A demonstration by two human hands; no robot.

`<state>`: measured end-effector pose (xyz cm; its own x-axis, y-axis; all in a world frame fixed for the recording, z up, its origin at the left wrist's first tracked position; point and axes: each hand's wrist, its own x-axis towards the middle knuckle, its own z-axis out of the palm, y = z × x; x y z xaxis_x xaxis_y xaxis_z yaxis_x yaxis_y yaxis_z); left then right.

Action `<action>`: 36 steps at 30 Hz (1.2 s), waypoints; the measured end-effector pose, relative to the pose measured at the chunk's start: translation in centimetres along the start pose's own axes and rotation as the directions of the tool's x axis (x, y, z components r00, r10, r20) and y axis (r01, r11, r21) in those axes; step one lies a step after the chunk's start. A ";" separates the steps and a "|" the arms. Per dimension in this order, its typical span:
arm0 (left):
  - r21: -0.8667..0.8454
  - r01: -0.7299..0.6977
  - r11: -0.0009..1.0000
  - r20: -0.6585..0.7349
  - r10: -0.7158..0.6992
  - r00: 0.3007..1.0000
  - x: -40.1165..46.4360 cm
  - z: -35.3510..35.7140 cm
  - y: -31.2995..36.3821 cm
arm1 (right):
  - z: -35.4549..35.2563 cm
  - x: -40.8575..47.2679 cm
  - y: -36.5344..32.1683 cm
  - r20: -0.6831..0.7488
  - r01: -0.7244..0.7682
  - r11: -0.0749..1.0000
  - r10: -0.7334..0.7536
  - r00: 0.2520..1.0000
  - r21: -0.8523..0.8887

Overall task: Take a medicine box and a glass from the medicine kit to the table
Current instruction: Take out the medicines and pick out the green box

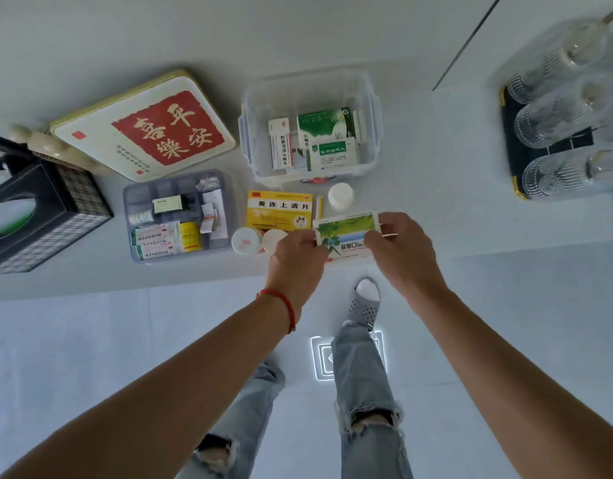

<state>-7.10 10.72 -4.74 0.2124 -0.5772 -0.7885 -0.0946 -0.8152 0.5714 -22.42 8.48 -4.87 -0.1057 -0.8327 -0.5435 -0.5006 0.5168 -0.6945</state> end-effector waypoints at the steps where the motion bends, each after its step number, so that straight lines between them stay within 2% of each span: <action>1: -0.002 0.036 0.999 -0.008 -0.036 0.999 0.4 0.1 -0.6 | 0.7 0.2 0.9 0.028 -0.033 0.999 0.034 0.999 -0.023; 4: 0.050 0.096 0.994 0.007 -0.097 0.995 2.0 0.7 -2.2 | 2.7 1.3 3.1 0.097 -0.083 0.991 0.093 0.991 -0.105; 7: 0.173 0.099 0.980 0.057 -0.110 0.992 3.3 1.5 -3.6 | 4.1 2.3 4.5 0.140 -0.118 0.984 0.137 0.981 -0.137; 11: 0.204 0.125 0.971 0.060 -0.140 0.988 4.1 2.4 -4.5 | 5.1 2.8 5.0 0.115 -0.136 0.983 0.150 0.982 -0.122; 16: 0.145 0.050 0.988 0.036 -0.056 0.998 3.3 2.5 -4.7 | 5.1 2.9 4.9 0.134 -0.069 0.987 0.089 0.987 -0.147; 20: 0.214 -0.059 0.975 0.029 0.054 0.998 1.7 2.7 -3.9 | 4.2 3.8 5.3 0.134 -0.074 0.971 0.106 0.985 -0.226; 23: 0.259 -0.150 0.954 -0.038 0.165 0.985 0.3 2.5 -2.3 | 2.4 4.3 4.5 0.056 -0.056 0.957 0.075 0.996 -0.284; 24: 0.265 -0.216 0.940 -0.067 0.241 0.968 0.1 2.1 -1.3 | 1.6 4.5 3.9 0.005 -0.033 0.962 0.036 0.999 -0.270; 27: 0.319 -0.429 0.845 -0.166 0.496 0.852 0.6 0.7 2.3 | -0.2 5.1 0.9 -0.136 0.151 0.972 -0.177 0.975 -0.181; 29: 0.279 -0.477 0.834 -0.238 0.541 0.807 2.7 -0.5 5.3 | -1.2 6.2 -1.4 -0.191 0.313 0.941 -0.334 0.923 -0.131; 30: 0.282 -0.475 0.833 -0.243 0.541 0.805 4.4 -0.9 6.8 | -1.5 7.1 -2.4 -0.195 0.387 0.911 -0.409 0.891 -0.144; 31: 0.399 -0.434 0.808 -0.209 0.540 0.815 6.3 -1.2 8.4 | -1.7 8.2 -3.3 -0.175 0.446 0.874 -0.478 0.861 -0.193; 33: 0.741 -0.263 0.618 -0.101 0.490 0.866 10.5 -1.3 10.8 | -1.8 10.8 -4.9 -0.076 0.504 0.805 -0.550 0.832 -0.313; 35: 0.866 -0.127 0.483 -0.063 0.359 0.931 13.0 -0.9 12.7 | -1.6 13.0 -5.9 0.065 0.508 0.776 -0.525 0.849 -0.374; 36: 0.893 -0.135 0.428 -0.027 0.352 0.936 14.2 -0.6 13.1 | -1.5 13.8 -5.9 0.120 0.512 0.762 -0.510 0.852 -0.395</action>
<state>-4.76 -8.10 -8.34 0.1920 -0.8258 -0.5303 -0.9382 -0.3130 0.1478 -22.18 -6.38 -7.60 0.2685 -0.9491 -0.1650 -0.7752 -0.1112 -0.6218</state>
